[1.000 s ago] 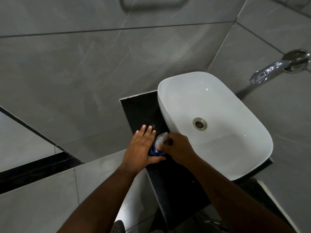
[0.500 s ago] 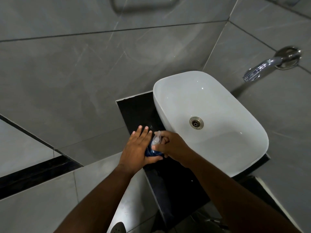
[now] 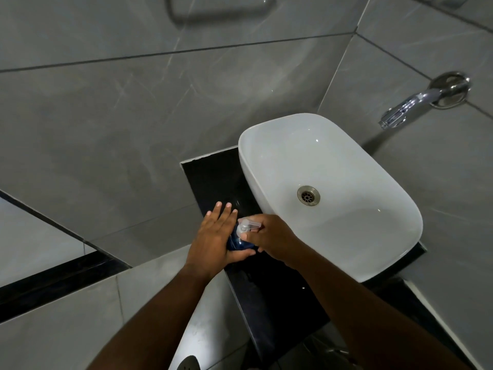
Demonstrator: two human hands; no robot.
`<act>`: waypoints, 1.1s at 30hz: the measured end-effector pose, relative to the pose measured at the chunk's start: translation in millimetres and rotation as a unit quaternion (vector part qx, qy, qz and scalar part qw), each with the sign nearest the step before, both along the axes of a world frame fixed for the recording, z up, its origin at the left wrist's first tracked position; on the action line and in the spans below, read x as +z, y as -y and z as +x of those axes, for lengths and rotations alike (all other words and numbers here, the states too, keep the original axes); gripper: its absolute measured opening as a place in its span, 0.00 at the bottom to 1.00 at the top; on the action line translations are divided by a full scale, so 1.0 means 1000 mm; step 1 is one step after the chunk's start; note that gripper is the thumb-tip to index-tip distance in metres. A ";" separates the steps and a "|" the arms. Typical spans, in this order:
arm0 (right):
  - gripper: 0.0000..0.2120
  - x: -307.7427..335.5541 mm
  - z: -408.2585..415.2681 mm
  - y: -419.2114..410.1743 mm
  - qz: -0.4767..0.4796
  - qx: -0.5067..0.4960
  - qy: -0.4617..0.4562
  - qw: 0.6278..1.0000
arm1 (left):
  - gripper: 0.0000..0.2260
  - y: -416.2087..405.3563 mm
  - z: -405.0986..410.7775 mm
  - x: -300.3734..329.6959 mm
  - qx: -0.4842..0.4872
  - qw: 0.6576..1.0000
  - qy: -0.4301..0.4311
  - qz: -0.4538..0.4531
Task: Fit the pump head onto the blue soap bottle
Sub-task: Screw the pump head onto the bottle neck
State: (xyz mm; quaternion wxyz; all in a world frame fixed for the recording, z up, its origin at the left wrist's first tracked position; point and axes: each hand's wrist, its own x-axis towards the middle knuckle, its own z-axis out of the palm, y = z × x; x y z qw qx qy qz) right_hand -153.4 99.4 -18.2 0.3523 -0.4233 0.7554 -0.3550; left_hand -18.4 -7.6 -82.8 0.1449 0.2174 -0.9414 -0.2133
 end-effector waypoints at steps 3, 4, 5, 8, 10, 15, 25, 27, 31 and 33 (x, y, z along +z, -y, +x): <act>0.10 -0.001 0.002 0.002 0.004 -0.036 -0.047 0.998 | 0.45 0.000 0.000 0.000 0.003 1.000 -0.001 0.003; 0.10 -0.002 0.003 0.002 0.005 -0.042 -0.063 0.997 | 0.45 0.000 0.001 0.001 0.004 1.000 -0.001 0.006; 0.12 -0.002 0.003 0.003 0.005 -0.047 -0.075 0.996 | 0.45 -0.001 0.001 0.001 0.003 1.000 -0.001 0.007; 0.14 0.004 0.005 0.003 -0.009 -0.023 -0.073 0.997 | 0.45 0.001 0.001 0.001 -0.002 1.000 -0.001 0.006; 0.15 0.008 0.002 0.003 -0.025 0.033 -0.057 0.997 | 0.45 0.003 0.001 0.002 -0.010 1.000 -0.001 0.005; 0.13 0.012 -0.001 0.006 0.015 0.056 -0.066 0.996 | 0.45 0.002 0.000 0.001 -0.008 1.000 -0.006 0.011; 0.16 0.020 0.001 0.008 0.039 0.073 -0.129 0.988 | 0.43 0.002 0.000 0.004 -0.007 0.999 -0.023 0.028; 0.16 0.019 0.001 0.007 0.039 0.080 -0.128 0.988 | 0.43 0.000 0.000 0.003 -0.001 0.999 -0.032 0.034; 0.22 0.019 0.002 0.012 0.074 0.075 -0.170 0.980 | 0.43 0.002 0.001 -0.001 -0.006 0.999 -0.021 0.029; 0.24 0.018 0.003 0.013 0.088 0.077 -0.183 0.976 | 0.42 0.005 0.001 -0.002 -0.014 0.999 -0.016 0.029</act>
